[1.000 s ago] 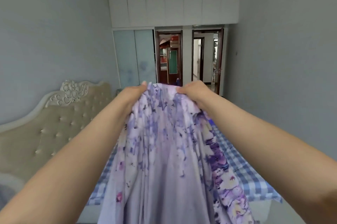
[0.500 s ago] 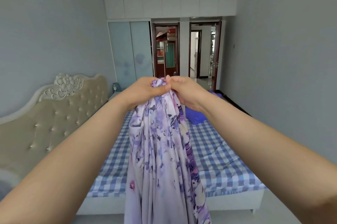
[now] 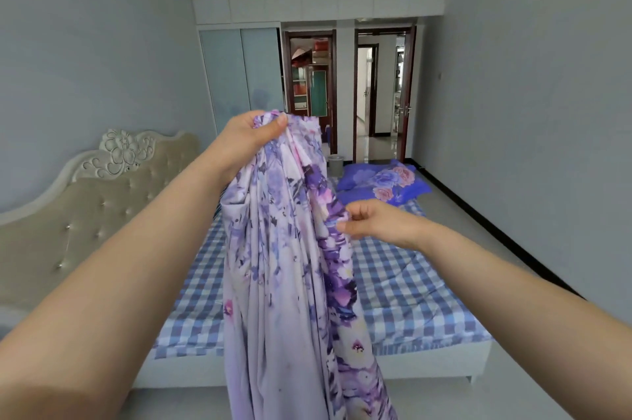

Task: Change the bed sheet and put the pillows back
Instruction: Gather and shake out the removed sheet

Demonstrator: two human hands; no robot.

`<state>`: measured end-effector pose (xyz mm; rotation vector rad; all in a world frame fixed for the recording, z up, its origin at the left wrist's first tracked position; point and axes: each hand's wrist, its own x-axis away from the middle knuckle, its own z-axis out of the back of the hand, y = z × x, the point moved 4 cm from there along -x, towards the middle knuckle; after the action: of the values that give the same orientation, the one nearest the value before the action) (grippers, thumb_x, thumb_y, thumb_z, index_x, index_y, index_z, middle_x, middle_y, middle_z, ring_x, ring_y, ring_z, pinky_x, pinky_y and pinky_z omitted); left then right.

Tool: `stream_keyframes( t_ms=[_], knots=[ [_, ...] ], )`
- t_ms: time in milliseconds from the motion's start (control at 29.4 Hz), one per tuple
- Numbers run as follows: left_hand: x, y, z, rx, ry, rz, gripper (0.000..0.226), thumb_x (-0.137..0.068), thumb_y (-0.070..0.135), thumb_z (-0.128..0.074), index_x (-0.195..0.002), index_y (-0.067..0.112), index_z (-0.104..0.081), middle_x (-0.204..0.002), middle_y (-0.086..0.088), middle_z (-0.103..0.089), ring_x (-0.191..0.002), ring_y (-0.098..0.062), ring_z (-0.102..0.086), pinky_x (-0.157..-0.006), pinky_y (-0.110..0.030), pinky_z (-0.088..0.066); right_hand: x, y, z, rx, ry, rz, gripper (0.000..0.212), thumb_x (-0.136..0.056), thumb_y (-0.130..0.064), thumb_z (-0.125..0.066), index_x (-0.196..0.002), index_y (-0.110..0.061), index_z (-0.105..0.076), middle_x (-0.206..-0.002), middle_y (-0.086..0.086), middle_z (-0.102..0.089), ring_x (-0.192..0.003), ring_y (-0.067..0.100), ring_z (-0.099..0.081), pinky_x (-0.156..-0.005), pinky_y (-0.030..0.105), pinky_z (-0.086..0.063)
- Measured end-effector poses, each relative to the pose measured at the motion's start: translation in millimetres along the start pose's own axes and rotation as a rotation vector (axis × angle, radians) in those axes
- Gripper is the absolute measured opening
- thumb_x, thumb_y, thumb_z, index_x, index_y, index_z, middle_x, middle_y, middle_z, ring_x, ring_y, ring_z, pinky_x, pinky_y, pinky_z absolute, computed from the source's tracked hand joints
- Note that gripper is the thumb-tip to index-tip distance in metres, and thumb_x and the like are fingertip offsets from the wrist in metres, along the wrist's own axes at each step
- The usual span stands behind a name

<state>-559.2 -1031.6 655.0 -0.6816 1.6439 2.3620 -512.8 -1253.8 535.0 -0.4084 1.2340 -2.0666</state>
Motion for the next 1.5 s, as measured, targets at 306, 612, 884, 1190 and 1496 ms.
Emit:
stream_keyframes(
  t_ms=[306,612,884,1190,1496],
  knots=[
    [-2.4,7.3,-12.7,0.091,-0.001,0.016,0.029,-0.087,0.04,-0.065,-0.099,0.014,-0.069,-0.097,-0.005,-0.074,-0.093,-0.02,-0.07,-0.087,-0.033,-0.054,34.8,10.2,-17.1,1.036,0.539,0.554,0.035,-0.074,0.009,-0.065,-0.107,-0.005,-0.067,-0.088,0.017,-0.059,-0.042,0.028,-0.045,-0.037,0.027,-0.034],
    [-6.4,0.3,-35.7,0.097,-0.012,0.029,0.017,-0.085,0.039,-0.068,-0.086,0.022,-0.071,-0.09,0.002,-0.075,-0.087,-0.014,-0.07,-0.092,-0.037,-0.052,18.8,-0.1,-42.5,0.287,0.547,0.173,0.029,-0.094,-0.038,-0.055,-0.109,-0.016,-0.066,-0.096,-0.006,-0.045,-0.087,0.012,-0.052,-0.079,0.029,-0.045],
    [-6.9,-3.8,-39.0,0.095,-0.025,0.038,0.024,-0.082,0.044,-0.069,-0.09,0.022,-0.072,-0.097,-0.002,-0.074,-0.097,-0.02,-0.069,-0.097,-0.043,-0.049,9.9,8.7,-35.6,0.128,0.529,0.127,0.026,-0.097,-0.027,-0.052,-0.085,-0.01,-0.066,-0.087,0.007,-0.057,-0.079,0.018,-0.053,-0.072,0.028,-0.04],
    [-5.8,-2.2,-41.1,0.124,0.069,-0.013,0.015,-0.084,0.036,-0.07,-0.087,0.021,-0.072,-0.085,0.002,-0.075,-0.082,-0.012,-0.071,-0.07,-0.022,-0.055,15.3,24.8,-27.0,0.21,0.588,0.144,0.011,-0.09,-0.031,-0.06,-0.081,-0.03,-0.055,-0.086,-0.012,-0.046,-0.077,0.004,-0.048,-0.07,0.024,-0.039],
    [-18.0,7.5,-43.3,0.149,0.139,-0.047,0.017,-0.081,0.039,-0.072,-0.082,0.022,-0.072,-0.084,0.002,-0.075,-0.082,-0.015,-0.072,-0.075,-0.028,-0.057,-0.1,84.8,-60.3,0.286,0.381,-0.201,0.029,-0.087,-0.032,-0.062,-0.068,-0.016,-0.048,-0.094,-0.001,-0.034,-0.08,0.017,-0.048,-0.07,0.029,-0.044]
  ],
)
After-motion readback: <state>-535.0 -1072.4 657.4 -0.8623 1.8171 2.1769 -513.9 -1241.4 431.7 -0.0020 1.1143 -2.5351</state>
